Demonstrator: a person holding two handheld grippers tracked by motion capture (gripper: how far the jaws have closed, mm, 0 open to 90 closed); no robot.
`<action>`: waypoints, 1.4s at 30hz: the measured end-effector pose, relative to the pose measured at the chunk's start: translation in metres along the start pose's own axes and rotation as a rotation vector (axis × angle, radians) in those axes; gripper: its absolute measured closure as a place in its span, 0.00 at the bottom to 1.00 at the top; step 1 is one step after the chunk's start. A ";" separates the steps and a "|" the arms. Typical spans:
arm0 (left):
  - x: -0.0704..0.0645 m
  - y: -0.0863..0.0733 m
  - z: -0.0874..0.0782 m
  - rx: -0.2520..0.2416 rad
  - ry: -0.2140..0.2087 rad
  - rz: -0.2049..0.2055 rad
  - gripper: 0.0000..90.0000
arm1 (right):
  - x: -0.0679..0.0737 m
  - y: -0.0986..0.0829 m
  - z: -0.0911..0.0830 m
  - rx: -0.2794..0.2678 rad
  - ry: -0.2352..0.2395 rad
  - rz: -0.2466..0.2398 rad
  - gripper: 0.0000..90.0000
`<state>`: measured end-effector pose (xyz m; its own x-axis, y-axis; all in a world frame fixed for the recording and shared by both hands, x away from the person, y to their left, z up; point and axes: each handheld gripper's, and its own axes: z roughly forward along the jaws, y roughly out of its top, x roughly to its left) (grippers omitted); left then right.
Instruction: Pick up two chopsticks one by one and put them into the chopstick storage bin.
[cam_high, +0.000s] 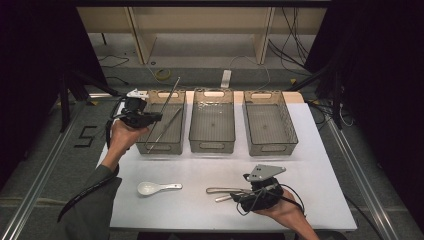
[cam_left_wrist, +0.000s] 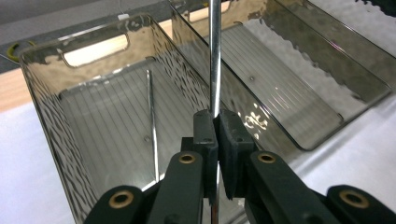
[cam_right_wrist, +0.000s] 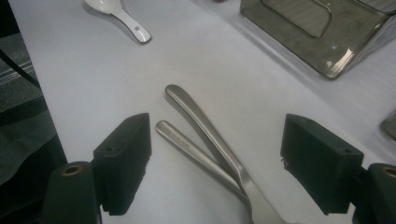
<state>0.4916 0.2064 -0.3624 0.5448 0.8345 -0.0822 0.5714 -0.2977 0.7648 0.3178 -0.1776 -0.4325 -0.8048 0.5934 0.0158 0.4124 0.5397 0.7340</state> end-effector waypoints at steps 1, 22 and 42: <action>0.001 0.002 0.002 -0.001 0.007 -0.002 0.95 | 0.000 0.000 0.000 -0.002 0.000 -0.001 0.28; 0.032 0.004 0.027 0.027 0.094 -0.064 0.95 | 0.002 -0.001 0.002 0.013 0.010 -0.016 0.28; 0.039 -0.018 0.047 0.085 0.131 -0.083 0.93 | 0.003 -0.001 0.002 0.021 0.013 -0.018 0.29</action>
<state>0.5317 0.2221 -0.4094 0.4118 0.9096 -0.0550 0.6643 -0.2584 0.7014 0.3157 -0.1754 -0.4346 -0.8178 0.5754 0.0113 0.4060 0.5629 0.7199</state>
